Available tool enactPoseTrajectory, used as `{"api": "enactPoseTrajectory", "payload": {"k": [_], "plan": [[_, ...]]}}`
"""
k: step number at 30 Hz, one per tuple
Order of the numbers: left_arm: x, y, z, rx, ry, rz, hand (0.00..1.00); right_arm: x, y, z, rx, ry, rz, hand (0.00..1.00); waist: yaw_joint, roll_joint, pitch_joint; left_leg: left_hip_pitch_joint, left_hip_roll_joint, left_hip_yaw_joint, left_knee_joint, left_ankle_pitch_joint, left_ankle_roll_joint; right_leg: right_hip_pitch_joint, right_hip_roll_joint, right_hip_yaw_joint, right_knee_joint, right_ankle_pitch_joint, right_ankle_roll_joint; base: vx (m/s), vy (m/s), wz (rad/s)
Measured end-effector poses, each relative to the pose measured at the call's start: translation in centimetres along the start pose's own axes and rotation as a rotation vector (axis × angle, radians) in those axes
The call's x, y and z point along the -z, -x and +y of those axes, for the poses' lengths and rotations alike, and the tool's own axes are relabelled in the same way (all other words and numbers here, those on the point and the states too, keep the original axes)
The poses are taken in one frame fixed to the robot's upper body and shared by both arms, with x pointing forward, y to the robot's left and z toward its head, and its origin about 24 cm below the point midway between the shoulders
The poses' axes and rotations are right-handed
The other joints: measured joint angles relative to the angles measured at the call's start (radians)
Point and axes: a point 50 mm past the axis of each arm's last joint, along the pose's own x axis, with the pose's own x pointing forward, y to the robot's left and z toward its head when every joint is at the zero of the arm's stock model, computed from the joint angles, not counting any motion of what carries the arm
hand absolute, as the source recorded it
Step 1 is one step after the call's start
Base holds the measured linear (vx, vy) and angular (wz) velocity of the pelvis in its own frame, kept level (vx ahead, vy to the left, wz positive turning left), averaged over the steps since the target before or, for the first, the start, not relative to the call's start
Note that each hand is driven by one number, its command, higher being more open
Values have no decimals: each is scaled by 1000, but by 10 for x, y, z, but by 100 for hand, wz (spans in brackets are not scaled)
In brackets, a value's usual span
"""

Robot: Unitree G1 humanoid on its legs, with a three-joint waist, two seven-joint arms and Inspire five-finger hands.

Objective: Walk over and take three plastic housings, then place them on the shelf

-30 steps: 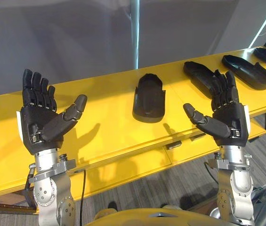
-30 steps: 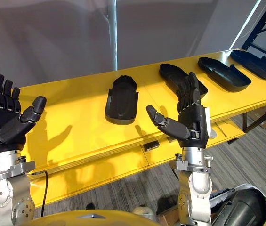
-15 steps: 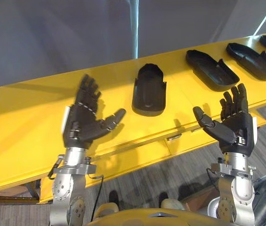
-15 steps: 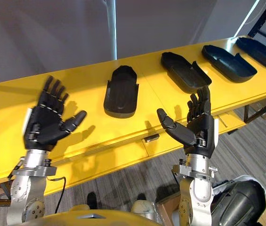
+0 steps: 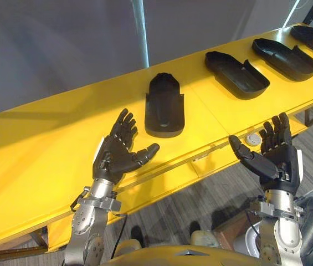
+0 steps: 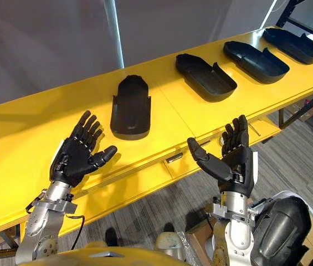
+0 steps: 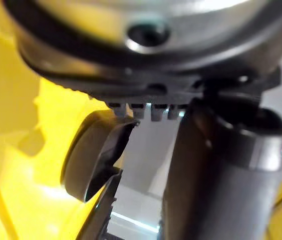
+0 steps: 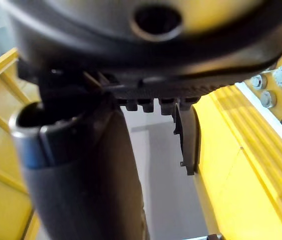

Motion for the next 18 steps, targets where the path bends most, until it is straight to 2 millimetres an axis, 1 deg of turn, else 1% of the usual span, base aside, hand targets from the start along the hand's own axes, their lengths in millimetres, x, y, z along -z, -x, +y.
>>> {"api": "enactPoseTrajectory", "payload": {"k": [3,6,8,11,15,18], "plan": [[6,-1,-8,30,20,24,100,2,4,-2,6,7,17,100,-6,3,1,2,0,16,5,-2,-2,-5,1,19,0,1,1,5,18,-15],[10,-4,-14,66,28,48,100,2,5,-2,0,8,20,100,-22,7,2,2,0,25,17,-13,-1,-5,1,26,0,1,1,12,10,-10],[16,-11,-17,94,29,73,100,2,5,-2,-6,11,20,100,-25,15,5,11,1,38,17,-17,-3,-5,2,42,1,1,2,14,14,-15],[23,-17,-19,106,32,95,100,2,5,-2,-15,12,21,100,-31,19,5,14,1,45,20,-21,-2,-5,2,46,1,1,2,6,11,-10],[24,-24,-26,140,32,98,100,2,6,-2,-19,13,24,100,-32,20,6,13,1,50,33,-31,-1,-3,2,50,1,-1,4,2,3,-2],[25,-24,-27,140,37,103,100,2,6,-2,-20,14,26,100,-40,20,6,13,1,51,35,-34,-1,-3,1,51,2,-1,5,1,2,-1]]}}
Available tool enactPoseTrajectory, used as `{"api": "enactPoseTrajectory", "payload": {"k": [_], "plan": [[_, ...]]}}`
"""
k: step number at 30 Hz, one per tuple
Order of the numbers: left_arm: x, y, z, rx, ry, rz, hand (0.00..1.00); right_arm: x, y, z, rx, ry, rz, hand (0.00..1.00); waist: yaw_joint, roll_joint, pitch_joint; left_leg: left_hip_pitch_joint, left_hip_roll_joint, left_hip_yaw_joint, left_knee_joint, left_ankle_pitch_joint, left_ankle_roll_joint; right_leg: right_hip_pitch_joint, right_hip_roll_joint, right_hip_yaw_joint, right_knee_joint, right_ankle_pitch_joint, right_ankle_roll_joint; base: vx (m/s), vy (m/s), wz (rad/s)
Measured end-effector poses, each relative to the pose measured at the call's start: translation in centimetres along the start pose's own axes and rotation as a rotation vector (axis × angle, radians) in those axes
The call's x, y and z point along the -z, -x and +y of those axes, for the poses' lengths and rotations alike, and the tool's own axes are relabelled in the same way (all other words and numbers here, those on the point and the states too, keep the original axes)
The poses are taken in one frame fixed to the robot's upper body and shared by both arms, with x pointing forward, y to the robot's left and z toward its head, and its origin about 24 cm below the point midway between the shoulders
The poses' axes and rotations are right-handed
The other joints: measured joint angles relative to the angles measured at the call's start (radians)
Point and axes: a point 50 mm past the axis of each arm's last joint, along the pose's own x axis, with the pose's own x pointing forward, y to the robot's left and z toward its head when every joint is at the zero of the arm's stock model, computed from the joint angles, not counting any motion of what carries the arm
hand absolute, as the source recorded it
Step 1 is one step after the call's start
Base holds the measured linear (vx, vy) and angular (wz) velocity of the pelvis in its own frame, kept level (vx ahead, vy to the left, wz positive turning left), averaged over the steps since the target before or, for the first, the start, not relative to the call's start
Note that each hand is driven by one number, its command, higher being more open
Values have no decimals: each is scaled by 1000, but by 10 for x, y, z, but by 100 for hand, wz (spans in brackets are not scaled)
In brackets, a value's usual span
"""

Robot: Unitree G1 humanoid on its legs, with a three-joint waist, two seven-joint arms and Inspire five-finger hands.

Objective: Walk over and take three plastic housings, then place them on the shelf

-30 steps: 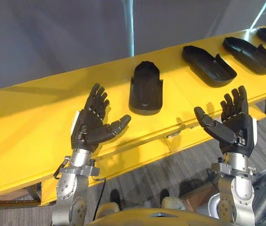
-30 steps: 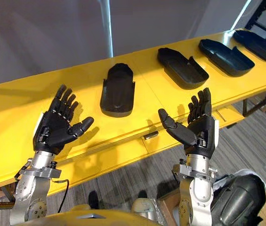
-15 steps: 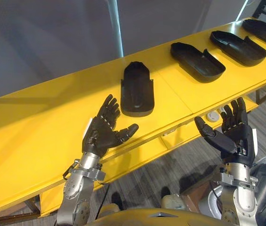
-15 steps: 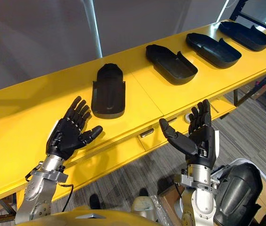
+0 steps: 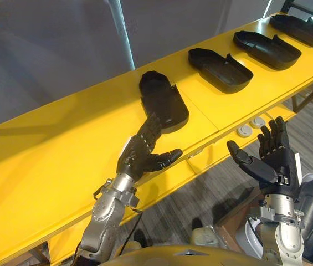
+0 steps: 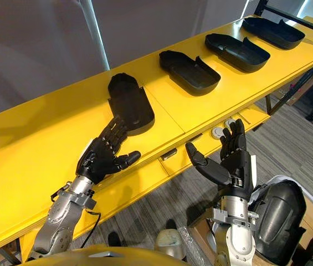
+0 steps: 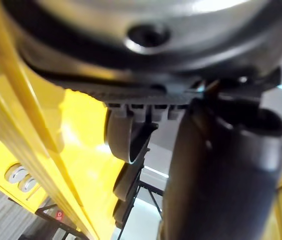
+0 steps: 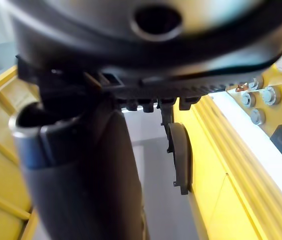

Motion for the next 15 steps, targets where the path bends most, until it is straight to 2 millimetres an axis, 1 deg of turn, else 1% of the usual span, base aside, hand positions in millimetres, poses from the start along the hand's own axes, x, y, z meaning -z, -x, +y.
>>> {"api": "enactPoseTrajectory", "payload": {"k": [3,6,9,13,15], "plan": [[2,-1,-3,4,2,8,100,0,0,0,-1,0,1,100,-4,0,0,2,0,4,2,-2,0,0,0,8,1,-1,1,0,7,-3],[3,-6,-4,12,-2,13,100,0,0,1,-7,0,1,100,-5,0,0,3,0,10,16,-12,1,2,-1,16,5,-2,3,-7,9,-7],[3,-7,-2,-8,-4,12,100,0,0,1,-30,7,7,100,-14,0,0,6,-1,12,16,-13,2,1,-4,18,10,-3,5,-4,3,-1],[1,-6,2,-87,-23,-14,100,0,0,2,-85,61,9,100,-12,0,0,14,-1,9,16,-13,2,9,-4,16,13,-5,7,-4,-1,1],[-3,-6,4,-129,-64,-47,100,0,0,5,-120,77,10,100,-10,0,0,16,-1,2,16,-14,2,19,-5,7,12,-6,8,-19,-10,11]]}}
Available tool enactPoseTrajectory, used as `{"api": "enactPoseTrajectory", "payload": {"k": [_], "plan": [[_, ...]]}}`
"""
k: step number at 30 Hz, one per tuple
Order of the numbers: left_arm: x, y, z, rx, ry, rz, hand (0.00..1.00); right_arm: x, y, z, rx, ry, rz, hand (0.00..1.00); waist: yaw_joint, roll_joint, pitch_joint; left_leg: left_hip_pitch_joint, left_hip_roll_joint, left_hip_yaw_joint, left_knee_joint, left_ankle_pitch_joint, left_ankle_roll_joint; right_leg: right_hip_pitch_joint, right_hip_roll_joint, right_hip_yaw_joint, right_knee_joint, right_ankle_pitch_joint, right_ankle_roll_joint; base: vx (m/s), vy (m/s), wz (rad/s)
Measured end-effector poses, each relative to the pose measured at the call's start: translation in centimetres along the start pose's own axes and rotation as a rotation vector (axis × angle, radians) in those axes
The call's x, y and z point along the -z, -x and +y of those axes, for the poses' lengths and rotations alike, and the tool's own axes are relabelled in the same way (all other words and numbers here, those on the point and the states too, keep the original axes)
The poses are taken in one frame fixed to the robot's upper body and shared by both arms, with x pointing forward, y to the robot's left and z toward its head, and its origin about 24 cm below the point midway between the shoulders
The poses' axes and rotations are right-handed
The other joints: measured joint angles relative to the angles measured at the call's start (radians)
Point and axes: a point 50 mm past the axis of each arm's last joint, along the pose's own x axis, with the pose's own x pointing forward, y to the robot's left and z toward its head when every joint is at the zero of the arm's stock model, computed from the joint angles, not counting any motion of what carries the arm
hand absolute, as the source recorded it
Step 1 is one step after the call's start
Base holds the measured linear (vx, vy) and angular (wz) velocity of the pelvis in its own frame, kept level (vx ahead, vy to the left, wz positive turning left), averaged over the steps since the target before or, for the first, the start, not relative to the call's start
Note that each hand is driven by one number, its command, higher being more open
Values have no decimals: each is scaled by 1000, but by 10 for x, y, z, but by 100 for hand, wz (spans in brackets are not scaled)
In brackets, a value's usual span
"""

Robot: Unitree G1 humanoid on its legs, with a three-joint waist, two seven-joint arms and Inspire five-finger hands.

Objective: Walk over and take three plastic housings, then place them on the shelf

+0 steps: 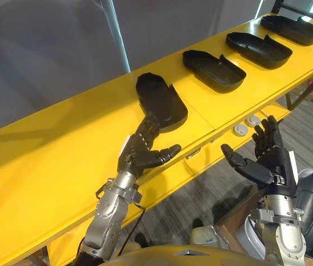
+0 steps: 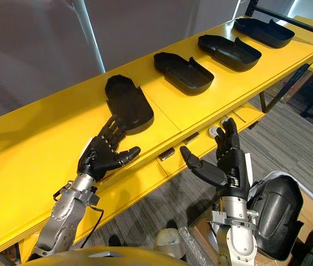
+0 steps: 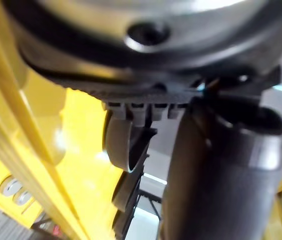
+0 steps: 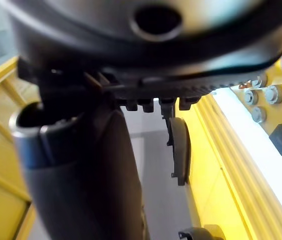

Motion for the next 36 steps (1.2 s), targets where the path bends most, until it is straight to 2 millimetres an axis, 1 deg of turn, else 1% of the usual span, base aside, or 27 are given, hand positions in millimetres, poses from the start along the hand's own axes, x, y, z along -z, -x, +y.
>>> {"api": "enactPoseTrajectory", "payload": {"k": [2,3,5,6,7,8,9,11,12,13,15,17,21,24,27,29,30,36], "plan": [[-8,0,5,-66,-38,-73,100,-1,-3,4,-43,64,-5,100,6,-1,1,-1,0,-18,0,3,3,10,-2,-18,0,-1,1,-24,-18,21],[-13,0,7,-101,-51,-113,100,-2,-6,4,-61,110,-12,100,17,-2,1,-1,0,-24,0,3,4,14,-1,-24,0,-1,1,-19,-14,18],[-19,0,9,-130,-75,-151,100,-4,-9,4,-65,160,-20,100,25,-3,2,-1,0,-37,1,4,4,22,-2,-37,-2,-2,1,-19,-18,23],[-32,3,10,-160,-102,-228,100,-6,-14,6,-51,207,-38,100,36,-9,4,-5,0,-56,0,9,4,29,-3,-53,-2,-3,2,-18,-20,28],[-35,4,11,-164,-102,-242,100,-6,-15,6,-48,215,-42,100,39,-9,5,-6,-1,-58,0,10,5,29,-3,-56,-2,-4,2,-19,-22,29],[-42,5,10,-171,-99,-284,100,-7,-17,6,-40,234,-52,100,46,-11,4,-11,-1,-67,1,13,6,30,-3,-67,-2,-4,2,-10,-21,26],[-54,7,8,-173,-95,-357,100,-7,-22,7,-25,272,-60,100,56,-16,5,-16,-1,-82,-1,19,6,35,-5,-80,-3,-3,2,-10,-21,29],[-65,11,7,-171,-93,-422,100,-4,-30,8,-7,326,-53,100,64,-25,3,-18,-1,-97,-1,26,3,42,-7,-97,-4,-3,2,-9,-14,24],[-67,12,6,-167,-92,-437,100,-1,-32,8,2,340,-46,100,69,-28,3,-18,-2,-100,-2,27,2,45,-8,-99,-5,-3,2,-19,-11,18],[-70,13,4,-151,-91,-454,100,4,-35,6,25,360,-25,100,81,-34,2,-17,-3,-105,-1,28,1,51,-9,-104,-7,-3,2,-21,-8,21],[-71,15,3,-137,-95,-458,100,13,-38,5,46,406,10,100,87,-43,0,-20,-7,-125,-6,28,1,60,-12,-125,-11,-3,2,-21,-7,25],[-69,17,4,-128,-98,-446,100,19,-42,5,53,452,35,100,104,-48,0,-20,-8,-132,-14,35,2,62,-12,-134,-12,-3,2,-21,-3,13],[-66,22,8,-126,-110,-423,100,26,-50,4,70,459,65,100,108,-52,0,-23,-12,-150,-18,43,4,70,-15,-153,-13,-3,2,-6,-2,15],[-68,22,10,-113,-126,-426,100,31,-57,0,51,525,84,100,111,-56,0,-34,-14,-167,-16,48,3,70,-17,-168,-14,-1,4,-10,1,16],[-68,22,9,-80,-134,-423,100,41,-60,-6,49,553,134,100,134,-60,0,-36,-15,-175,-17,52,4,74,-17,-179,-14,0,5,-12,2,8],[-68,22,9,-71,-138,-422,100,44,-61,-7,48,562,146,100,136,-60,0,-36,-15,-179,-16,52,4,77,-18,-182,-13,0,5,-13,3,6],[-68,23,11,-72,-146,-421,100,46,-65,-6,54,575,152,100,137,-61,0,-35,-15,-182,-15,52,4,80,-18,-184,-13,0,5,-17,4,6],[-65,27,14,-77,-159,-395,100,50,-74,-9,93,594,153,100,140,-67,4,-41,-15,-196,-5,53,4,89,-18,-200,-13,0,5,-14,2,7]]}}
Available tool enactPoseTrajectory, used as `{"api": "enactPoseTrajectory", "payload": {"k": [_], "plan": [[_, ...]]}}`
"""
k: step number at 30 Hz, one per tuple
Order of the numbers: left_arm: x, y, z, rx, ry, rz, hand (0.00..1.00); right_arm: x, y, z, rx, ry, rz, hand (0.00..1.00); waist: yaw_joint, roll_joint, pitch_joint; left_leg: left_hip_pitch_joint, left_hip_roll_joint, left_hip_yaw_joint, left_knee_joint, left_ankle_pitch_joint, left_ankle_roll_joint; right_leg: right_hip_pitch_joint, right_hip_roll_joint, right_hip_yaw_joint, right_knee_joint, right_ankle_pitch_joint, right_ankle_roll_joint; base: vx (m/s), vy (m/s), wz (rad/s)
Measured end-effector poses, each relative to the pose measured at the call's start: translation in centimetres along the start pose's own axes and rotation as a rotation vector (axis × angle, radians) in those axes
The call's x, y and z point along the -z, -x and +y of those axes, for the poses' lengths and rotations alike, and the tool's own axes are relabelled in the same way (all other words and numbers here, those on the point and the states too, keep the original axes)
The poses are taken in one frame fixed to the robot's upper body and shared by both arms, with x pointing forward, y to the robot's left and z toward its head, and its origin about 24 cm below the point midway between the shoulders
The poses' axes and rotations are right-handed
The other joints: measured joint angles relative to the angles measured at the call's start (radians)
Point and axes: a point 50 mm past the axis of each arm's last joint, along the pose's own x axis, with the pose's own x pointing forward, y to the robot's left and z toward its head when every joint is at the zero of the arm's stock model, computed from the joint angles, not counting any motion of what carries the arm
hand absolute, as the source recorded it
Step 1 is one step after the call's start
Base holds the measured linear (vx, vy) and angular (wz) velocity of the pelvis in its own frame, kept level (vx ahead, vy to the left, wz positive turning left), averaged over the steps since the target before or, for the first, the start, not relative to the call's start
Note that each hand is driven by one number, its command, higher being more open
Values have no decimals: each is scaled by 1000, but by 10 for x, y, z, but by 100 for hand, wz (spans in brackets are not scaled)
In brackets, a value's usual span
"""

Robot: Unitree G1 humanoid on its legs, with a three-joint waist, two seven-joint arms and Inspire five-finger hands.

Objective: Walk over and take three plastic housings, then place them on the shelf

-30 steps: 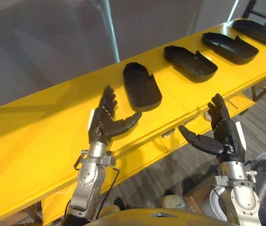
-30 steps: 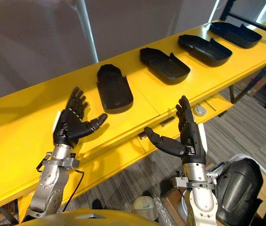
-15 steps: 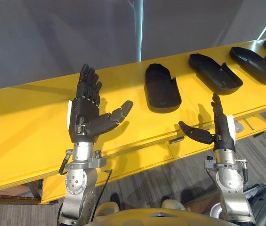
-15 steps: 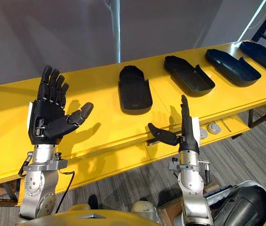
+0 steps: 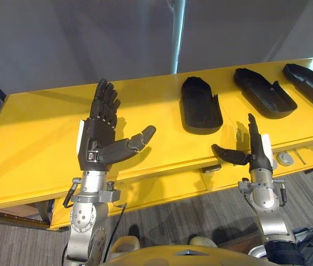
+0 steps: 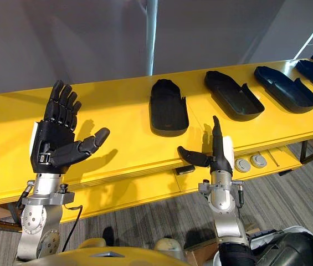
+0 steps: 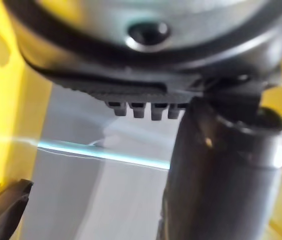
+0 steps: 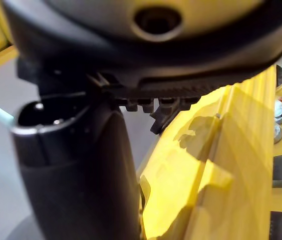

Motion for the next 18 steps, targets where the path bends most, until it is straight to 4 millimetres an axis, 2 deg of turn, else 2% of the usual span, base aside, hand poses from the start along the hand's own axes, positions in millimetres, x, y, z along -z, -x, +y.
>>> {"api": "enactPoseTrajectory", "payload": {"k": [5,10,18], "plan": [[2,0,1,9,-6,22,100,3,-13,1,41,1,30,100,11,-10,8,-12,0,-13,17,1,-1,0,-1,-12,9,0,0,-22,-1,8],[3,0,1,22,-12,40,100,0,-29,-2,101,-23,54,100,20,-9,16,-38,-3,-34,46,0,0,-1,-3,-35,16,-1,0,-37,1,14],[3,-1,2,17,14,36,100,-13,-59,-18,142,6,30,100,36,11,63,-86,-2,-57,132,-17,0,-5,0,-55,39,-4,-5,-55,5,9]]}}
